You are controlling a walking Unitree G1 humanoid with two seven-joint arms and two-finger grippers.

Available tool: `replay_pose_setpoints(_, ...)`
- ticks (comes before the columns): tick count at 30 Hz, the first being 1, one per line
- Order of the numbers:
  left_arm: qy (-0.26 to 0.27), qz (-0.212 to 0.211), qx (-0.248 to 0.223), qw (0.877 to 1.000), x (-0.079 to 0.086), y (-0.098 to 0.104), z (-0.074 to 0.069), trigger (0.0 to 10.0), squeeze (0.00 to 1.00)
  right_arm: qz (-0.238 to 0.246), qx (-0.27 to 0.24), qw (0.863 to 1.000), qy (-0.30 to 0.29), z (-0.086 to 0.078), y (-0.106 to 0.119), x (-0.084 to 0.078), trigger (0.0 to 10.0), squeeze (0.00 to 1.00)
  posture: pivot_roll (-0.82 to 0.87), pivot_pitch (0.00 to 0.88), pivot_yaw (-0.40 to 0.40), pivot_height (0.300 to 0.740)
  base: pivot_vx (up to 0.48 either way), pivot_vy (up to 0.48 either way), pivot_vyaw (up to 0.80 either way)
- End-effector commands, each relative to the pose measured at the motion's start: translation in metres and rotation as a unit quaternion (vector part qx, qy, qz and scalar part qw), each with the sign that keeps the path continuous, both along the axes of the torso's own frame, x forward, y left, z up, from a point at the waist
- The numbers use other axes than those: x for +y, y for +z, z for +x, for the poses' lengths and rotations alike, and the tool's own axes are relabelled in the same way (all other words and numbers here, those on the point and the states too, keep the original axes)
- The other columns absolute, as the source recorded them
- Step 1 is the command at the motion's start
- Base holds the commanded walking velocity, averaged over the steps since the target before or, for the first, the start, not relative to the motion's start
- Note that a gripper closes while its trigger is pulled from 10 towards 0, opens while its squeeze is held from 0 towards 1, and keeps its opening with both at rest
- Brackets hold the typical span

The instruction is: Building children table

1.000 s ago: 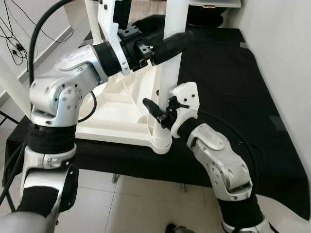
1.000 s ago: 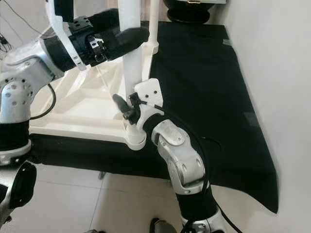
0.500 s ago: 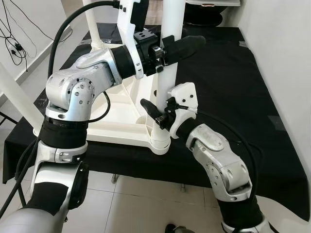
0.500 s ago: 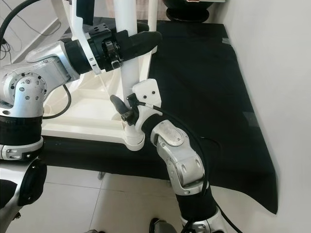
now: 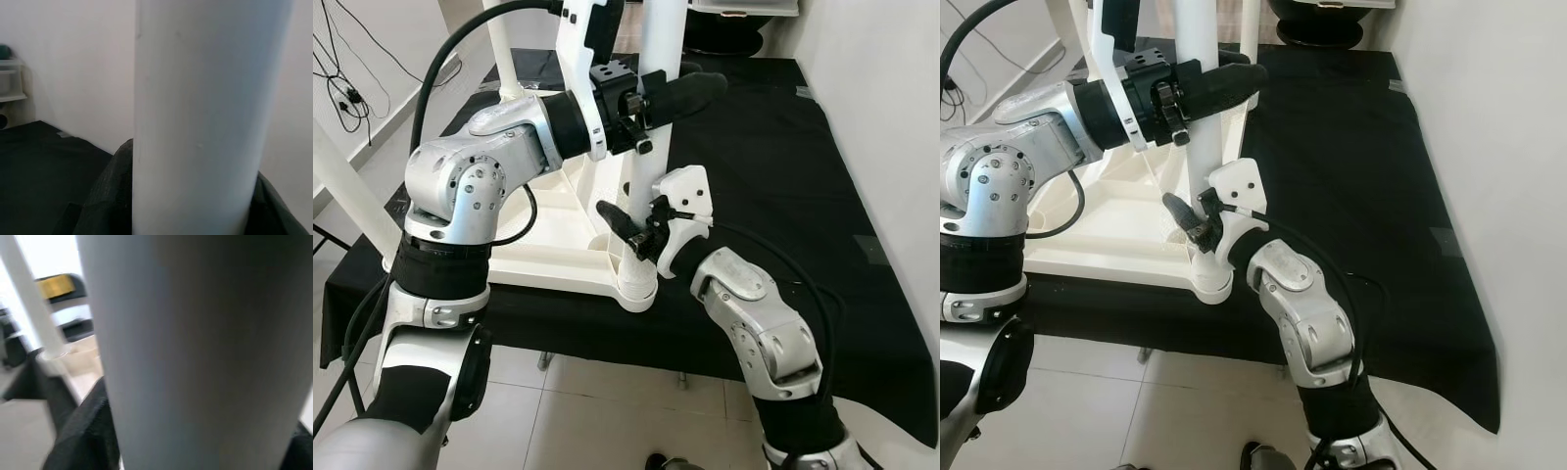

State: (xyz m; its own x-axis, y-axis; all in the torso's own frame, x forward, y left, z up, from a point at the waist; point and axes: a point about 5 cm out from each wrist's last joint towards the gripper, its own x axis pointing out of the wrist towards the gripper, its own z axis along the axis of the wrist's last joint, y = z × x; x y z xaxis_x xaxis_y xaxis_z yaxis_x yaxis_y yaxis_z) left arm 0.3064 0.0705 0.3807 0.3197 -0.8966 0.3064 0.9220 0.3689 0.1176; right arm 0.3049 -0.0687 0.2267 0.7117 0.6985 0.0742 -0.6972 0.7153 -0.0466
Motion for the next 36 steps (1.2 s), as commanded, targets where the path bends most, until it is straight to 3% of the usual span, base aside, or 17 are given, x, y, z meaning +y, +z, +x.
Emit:
replay_pose_setpoints(1,-0.039,0.008,-0.020,0.999,-0.003,0.002,-0.008,0.0,0.00,0.013,0.002,0.997,0.071,0.002,0.008,0.000,10.0,1.00,0.01,0.113,-0.014,0.740,0.000,0.000,0.00)
replay_pose_setpoints(5,-0.055,0.010,-0.024,0.998,-0.004,0.001,-0.011,0.0,0.00,0.011,-0.004,0.994,0.104,0.003,0.011,-0.001,10.0,1.00,0.01,0.113,-0.016,0.740,0.000,0.000,0.00)
replay_pose_setpoints(6,-0.092,0.018,-0.033,0.995,-0.009,-0.002,-0.016,0.0,0.00,0.007,-0.003,0.985,0.172,0.006,0.017,-0.003,10.0,0.25,0.02,0.111,-0.024,0.740,0.000,0.000,0.00)
replay_pose_setpoints(9,-0.106,0.020,-0.034,0.994,-0.010,-0.003,-0.018,0.0,0.00,0.006,0.000,0.982,0.187,0.008,0.018,-0.003,10.0,0.25,0.02,0.110,-0.026,0.740,0.000,0.000,0.00)
replay_pose_setpoints(10,-0.124,0.021,-0.038,0.991,-0.012,-0.003,-0.020,0.0,0.00,0.011,0.004,0.978,0.210,0.010,0.022,-0.001,10.0,0.00,0.03,0.109,-0.030,0.740,0.000,0.000,0.00)
replay_pose_setpoints(11,-0.150,0.019,-0.039,0.988,-0.015,-0.004,-0.023,0.0,0.00,0.028,0.005,0.969,0.247,0.009,0.030,0.005,10.0,0.00,0.03,0.110,-0.037,0.740,0.000,0.000,0.00)
replay_pose_setpoints(12,-0.150,0.019,-0.039,0.988,-0.015,-0.004,-0.023,0.0,0.00,0.028,0.005,0.969,0.247,0.009,0.030,0.005,10.0,0.00,0.03,0.110,-0.037,0.740,0.000,0.000,0.00)
replay_pose_setpoints(13,-0.185,0.013,-0.041,0.982,-0.019,-0.004,-0.028,0.0,0.00,0.049,0.004,0.948,0.316,0.003,0.042,0.017,10.0,0.00,0.03,0.109,-0.038,0.740,0.000,0.000,0.00)
replay_pose_setpoints(16,-0.198,0.010,-0.043,0.979,-0.021,-0.004,-0.029,0.0,0.00,0.045,0.002,0.936,0.350,-0.002,0.045,0.023,10.0,0.00,0.03,0.109,-0.041,0.740,0.000,0.000,0.00)
replay_pose_setpoints(18,-0.198,0.010,-0.043,0.979,-0.021,-0.004,-0.029,0.0,0.00,0.045,0.002,0.936,0.350,-0.002,0.045,0.023,10.0,0.00,0.03,0.109,-0.041,0.740,0.000,0.000,0.00)
replay_pose_setpoints(20,-0.211,0.003,-0.041,0.977,-0.025,-0.003,-0.030,0.0,0.00,0.039,0.002,0.925,0.378,-0.007,0.044,0.031,10.0,0.00,0.03,0.108,-0.043,0.740,0.000,0.000,0.00)
replay_pose_setpoints(21,-0.213,0.002,-0.044,0.976,-0.028,-0.002,-0.030,0.0,0.00,0.042,0.005,0.914,0.403,-0.012,0.043,0.034,7.1,0.00,0.04,0.108,-0.045,0.740,0.000,0.000,0.00)
replay_pose_setpoints(22,-0.213,0.002,-0.044,0.976,-0.028,-0.002,-0.030,0.0,0.00,0.042,0.005,0.914,0.403,-0.012,0.043,0.034,7.1,0.00,0.04,0.108,-0.045,0.740,0.000,0.000,0.00)
replay_pose_setpoints(23,-0.216,-0.001,-0.047,0.975,-0.031,-0.001,-0.031,0.0,0.00,0.047,0.004,0.903,0.428,-0.016,0.043,0.036,1.5,0.00,0.04,0.109,-0.048,0.740,0.000,0.000,0.00)
replay_pose_setpoints(24,-0.216,-0.004,-0.051,0.975,-0.033,0.000,-0.031,0.0,0.00,0.052,-0.004,0.894,0.445,-0.020,0.043,0.036,0.0,0.00,0.03,0.108,-0.050,0.740,0.000,0.000,0.00)
replay_pose_setpoints(28,-0.216,-0.009,-0.054,0.975,-0.035,0.002,-0.030,0.0,0.00,0.055,-0.016,0.887,0.457,-0.021,0.044,0.035,0.0,0.00,0.03,0.109,-0.052,0.740,0.000,0.000,0.00)
replay_pose_setpoints(36,-0.218,-0.014,-0.062,0.974,-0.030,0.002,-0.029,0.0,0.00,0.014,-0.039,0.894,0.445,-0.016,0.038,0.032,0.0,0.00,0.03,0.108,-0.048,0.740,0.000,0.000,0.00)
